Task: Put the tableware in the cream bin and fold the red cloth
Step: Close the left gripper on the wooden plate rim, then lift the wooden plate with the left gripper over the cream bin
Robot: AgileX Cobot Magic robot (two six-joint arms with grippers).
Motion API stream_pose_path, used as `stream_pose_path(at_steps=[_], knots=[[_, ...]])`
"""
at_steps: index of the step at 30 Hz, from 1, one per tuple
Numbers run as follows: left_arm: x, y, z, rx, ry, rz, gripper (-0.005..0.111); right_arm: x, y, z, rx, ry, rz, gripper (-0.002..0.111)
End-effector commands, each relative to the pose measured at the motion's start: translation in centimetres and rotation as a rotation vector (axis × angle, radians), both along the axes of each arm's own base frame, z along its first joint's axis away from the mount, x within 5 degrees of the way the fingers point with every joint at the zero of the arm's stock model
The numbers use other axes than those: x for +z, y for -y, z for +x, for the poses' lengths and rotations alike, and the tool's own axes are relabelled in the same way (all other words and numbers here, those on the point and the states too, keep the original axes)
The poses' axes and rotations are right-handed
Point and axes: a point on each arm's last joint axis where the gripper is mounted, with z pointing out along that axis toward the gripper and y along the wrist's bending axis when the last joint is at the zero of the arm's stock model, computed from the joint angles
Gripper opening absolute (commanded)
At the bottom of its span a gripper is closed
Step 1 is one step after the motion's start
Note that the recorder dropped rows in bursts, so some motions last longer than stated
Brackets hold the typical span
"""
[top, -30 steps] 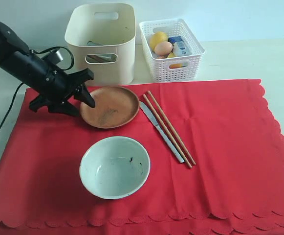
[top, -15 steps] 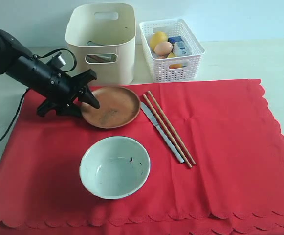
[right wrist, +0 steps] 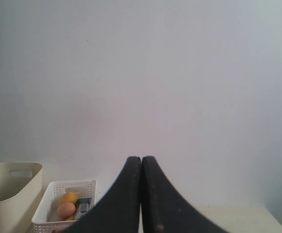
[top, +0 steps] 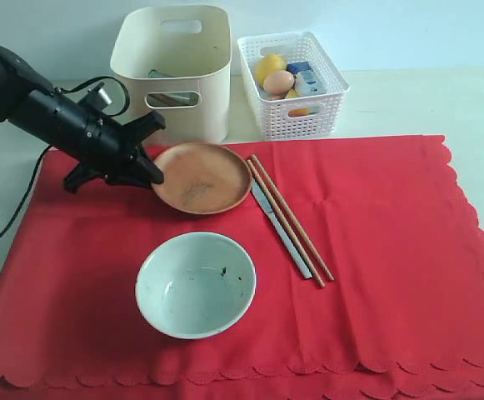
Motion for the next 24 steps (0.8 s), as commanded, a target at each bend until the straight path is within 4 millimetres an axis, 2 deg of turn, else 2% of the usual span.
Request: stream_pose_path(at_steps=[1, 8, 14, 19, 24], knots=[[3.5, 0.1, -0.2, -0.02, 0.074, -0.021, 0.0, -0.1, 0.0, 0.0, -0.007, 0.007, -0.001, 0.0], [7.7, 0.3, -1.8, -0.123, 0.108, -0.066, 0.0, -0.1, -0.1, 0.0, 0.01, -0.003, 0.042, 0.0], [11.6, 0.2, -3.5, -0.223, 0.18, -0.088, 0.0, -1.5, -0.3, 0.2, 0.029, -0.156, 0.091, 0.0], [15.5, -0.5, -4.7, -0.24, 0.308, -0.08, 0.0, -2.5, -0.4, 1.8, 0.015, -0.354, 0.08, 0.0], [18.9, -2.9, -5.0, -0.15, 0.444, -0.057, 0.0, -2.8, -1.1, 3.9, 0.064, -0.46, 0.053, 0.0]])
